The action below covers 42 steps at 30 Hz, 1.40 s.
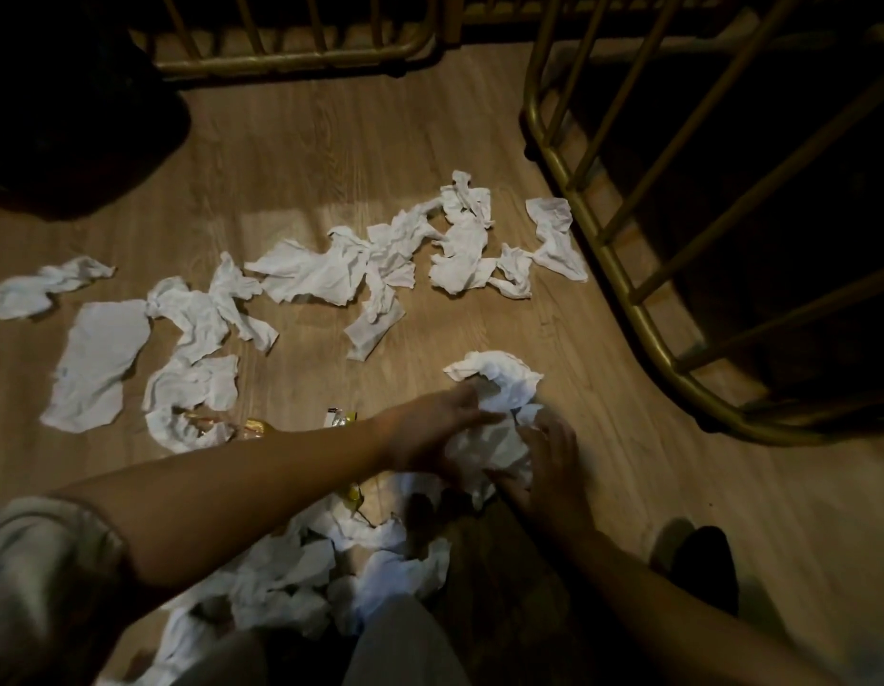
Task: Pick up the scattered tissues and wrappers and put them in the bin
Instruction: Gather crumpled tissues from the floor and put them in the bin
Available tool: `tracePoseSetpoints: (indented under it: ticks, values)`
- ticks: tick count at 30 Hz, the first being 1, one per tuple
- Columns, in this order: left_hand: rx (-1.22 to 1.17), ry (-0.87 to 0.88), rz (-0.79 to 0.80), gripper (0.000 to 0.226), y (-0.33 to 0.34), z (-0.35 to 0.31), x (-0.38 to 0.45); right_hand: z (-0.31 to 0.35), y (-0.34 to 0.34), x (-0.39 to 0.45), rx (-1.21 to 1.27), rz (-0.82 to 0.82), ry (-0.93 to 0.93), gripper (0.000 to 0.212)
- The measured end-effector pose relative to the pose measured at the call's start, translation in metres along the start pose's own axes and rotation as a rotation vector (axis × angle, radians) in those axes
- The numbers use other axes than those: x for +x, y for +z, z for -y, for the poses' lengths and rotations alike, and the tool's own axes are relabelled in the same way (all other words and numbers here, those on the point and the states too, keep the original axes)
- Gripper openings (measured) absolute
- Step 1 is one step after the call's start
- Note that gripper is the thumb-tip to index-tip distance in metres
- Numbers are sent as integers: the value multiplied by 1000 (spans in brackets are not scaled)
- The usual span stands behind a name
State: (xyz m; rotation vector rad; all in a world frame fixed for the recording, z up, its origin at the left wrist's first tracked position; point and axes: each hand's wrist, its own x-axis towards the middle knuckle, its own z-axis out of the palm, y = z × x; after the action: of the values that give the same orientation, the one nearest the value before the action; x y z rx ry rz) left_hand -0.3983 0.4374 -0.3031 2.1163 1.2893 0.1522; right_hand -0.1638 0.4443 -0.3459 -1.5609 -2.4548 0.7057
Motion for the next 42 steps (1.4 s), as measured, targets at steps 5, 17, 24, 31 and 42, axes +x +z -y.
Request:
tracePoseSetpoints:
  ticks: [5, 17, 24, 31, 42]
  values:
    - [-107, -72, -55, 38, 10, 8, -11, 5, 0, 3, 183, 46, 24, 68]
    - [-187, -382, -572, 40, -39, 51, -39, 57, -52, 73, 415, -464, -61, 40]
    - [-298, -358, -615, 26, -45, 29, 6, 55, -47, 102, 292, -354, 190, 24]
    - [-161, -446, -529, 45, -35, 35, 15, 51, 0, 104, 14, 160, -18, 54]
    - [-154, -619, -734, 38, -61, 70, -73, 89, -2, 85, 173, 85, -227, 31]
